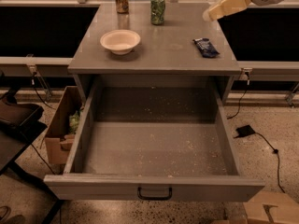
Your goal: Place green can into top drawer
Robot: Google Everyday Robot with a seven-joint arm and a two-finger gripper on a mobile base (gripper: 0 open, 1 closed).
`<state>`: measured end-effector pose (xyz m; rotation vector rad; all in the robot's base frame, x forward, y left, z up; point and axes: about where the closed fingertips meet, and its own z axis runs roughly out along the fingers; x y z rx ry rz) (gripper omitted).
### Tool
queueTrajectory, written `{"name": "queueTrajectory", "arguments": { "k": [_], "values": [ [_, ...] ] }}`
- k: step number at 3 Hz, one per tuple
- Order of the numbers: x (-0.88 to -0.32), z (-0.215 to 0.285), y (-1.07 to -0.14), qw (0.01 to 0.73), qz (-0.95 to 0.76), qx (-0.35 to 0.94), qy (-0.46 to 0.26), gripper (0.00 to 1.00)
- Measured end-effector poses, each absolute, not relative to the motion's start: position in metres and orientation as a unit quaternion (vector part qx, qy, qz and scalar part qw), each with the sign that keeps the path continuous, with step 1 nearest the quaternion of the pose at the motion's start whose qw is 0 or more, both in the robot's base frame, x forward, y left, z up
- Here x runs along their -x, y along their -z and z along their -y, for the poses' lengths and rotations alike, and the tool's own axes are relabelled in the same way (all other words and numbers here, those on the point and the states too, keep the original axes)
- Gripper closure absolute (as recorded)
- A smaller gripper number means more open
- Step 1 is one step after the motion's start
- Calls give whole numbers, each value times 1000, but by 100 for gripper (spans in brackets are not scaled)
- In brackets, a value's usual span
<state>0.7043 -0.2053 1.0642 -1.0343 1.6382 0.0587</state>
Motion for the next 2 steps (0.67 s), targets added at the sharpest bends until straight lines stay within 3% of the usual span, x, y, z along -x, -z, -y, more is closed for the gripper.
{"name": "queueTrajectory", "arguments": {
  "k": [2],
  "values": [
    [-773,164,-1022,585,-721,368,-53,0]
  ]
}}
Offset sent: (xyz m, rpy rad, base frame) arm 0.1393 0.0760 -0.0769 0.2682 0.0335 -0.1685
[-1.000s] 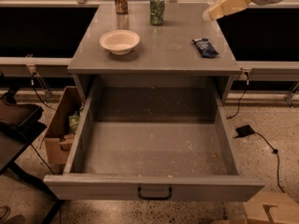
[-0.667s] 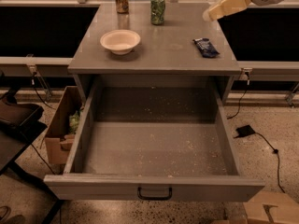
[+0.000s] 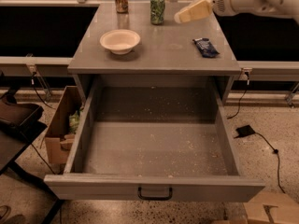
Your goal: Place green can into top drawer
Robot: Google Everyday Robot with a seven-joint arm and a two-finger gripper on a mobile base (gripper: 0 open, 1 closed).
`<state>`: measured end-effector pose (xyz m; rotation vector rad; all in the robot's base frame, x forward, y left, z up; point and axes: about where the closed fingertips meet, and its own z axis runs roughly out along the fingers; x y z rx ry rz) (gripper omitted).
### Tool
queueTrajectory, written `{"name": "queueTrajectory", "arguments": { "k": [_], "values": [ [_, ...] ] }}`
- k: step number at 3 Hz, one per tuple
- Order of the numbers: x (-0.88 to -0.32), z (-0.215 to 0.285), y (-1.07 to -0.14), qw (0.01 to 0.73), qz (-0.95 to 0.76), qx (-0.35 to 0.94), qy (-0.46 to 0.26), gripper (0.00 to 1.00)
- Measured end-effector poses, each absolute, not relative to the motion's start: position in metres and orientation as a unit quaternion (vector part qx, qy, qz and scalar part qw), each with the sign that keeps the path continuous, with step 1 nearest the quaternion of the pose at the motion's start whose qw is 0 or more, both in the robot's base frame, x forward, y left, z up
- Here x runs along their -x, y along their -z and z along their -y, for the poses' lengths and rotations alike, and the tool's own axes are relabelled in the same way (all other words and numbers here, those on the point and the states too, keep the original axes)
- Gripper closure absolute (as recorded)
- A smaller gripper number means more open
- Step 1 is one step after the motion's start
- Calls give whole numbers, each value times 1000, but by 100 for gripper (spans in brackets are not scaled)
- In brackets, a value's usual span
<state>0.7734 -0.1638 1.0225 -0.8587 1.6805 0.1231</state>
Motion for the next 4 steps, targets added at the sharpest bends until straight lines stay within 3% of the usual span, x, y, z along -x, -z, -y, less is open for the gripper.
{"name": "queueTrajectory", "arguments": {
  "k": [2,3,4],
  "values": [
    [-913,106,-978,626,-709,315,-83,0],
    [-956,79,-971,632,-708,304,-82,0],
    [-959,78,-973,633,-708,303,-80,0]
  ]
}}
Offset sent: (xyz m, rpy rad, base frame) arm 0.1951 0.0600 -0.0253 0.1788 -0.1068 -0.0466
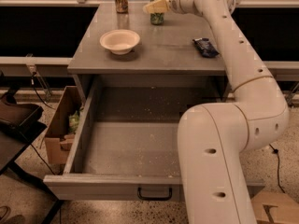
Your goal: Place green can into top drawer
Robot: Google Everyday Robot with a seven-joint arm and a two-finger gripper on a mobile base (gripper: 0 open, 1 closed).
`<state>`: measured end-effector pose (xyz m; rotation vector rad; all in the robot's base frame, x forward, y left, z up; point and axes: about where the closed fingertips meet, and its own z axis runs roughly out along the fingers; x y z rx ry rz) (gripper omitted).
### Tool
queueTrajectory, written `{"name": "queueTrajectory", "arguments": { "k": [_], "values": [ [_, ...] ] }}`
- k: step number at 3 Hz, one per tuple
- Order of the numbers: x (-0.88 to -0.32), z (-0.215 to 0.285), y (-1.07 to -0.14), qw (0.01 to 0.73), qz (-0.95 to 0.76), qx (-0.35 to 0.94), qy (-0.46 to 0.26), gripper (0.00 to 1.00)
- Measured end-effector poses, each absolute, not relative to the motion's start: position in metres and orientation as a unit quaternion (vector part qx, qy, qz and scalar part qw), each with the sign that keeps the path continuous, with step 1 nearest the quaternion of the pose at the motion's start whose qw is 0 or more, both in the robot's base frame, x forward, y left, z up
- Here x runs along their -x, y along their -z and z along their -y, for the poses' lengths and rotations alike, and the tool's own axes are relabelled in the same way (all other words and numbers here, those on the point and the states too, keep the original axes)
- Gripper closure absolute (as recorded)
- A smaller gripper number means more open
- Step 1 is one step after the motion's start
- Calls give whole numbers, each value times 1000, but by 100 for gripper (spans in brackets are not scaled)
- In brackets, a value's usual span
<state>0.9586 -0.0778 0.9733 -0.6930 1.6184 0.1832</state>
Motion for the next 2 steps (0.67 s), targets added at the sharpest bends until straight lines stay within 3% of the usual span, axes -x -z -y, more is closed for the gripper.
{"name": "queueTrajectory", "arguments": {
  "k": [2],
  "values": [
    [-987,62,-945,643,-718,252,-89,0]
  ]
}}
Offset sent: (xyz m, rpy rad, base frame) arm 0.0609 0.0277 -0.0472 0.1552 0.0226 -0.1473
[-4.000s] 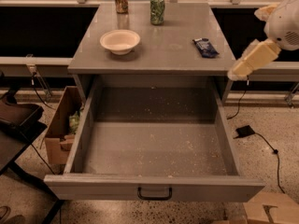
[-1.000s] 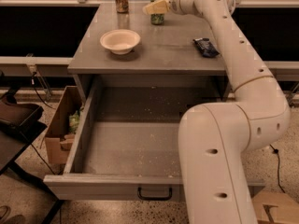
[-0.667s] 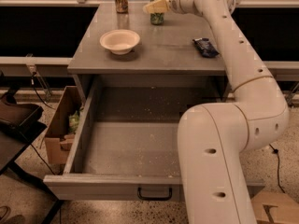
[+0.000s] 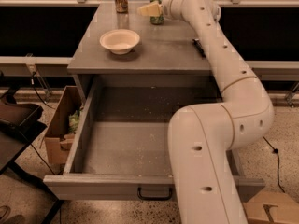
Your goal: Place green can into top drawer
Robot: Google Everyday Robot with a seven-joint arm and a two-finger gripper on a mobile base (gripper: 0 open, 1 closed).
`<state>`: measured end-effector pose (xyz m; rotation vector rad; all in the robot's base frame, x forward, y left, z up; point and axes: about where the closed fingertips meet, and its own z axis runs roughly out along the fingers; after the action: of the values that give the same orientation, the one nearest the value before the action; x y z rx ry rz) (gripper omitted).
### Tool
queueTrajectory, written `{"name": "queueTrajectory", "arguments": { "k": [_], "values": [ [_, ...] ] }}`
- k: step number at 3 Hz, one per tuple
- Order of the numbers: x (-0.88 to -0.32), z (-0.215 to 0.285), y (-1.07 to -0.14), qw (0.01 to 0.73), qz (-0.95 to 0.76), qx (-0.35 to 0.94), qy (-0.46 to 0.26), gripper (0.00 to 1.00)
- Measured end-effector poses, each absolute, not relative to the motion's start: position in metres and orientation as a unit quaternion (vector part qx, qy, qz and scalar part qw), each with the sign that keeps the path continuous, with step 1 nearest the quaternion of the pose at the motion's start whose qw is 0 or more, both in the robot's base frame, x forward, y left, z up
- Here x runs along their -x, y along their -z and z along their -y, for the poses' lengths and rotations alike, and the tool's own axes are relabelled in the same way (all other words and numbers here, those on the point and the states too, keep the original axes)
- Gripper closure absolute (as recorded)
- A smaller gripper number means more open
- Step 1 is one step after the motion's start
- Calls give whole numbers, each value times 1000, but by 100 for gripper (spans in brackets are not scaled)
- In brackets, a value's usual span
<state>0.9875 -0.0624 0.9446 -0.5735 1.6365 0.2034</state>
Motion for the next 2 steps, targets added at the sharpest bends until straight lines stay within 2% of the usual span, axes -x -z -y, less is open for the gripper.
{"name": "queueTrajectory", "arguments": {
  "k": [2],
  "values": [
    [-1016,52,-921,658,-720,199,-94,0]
  ]
}}
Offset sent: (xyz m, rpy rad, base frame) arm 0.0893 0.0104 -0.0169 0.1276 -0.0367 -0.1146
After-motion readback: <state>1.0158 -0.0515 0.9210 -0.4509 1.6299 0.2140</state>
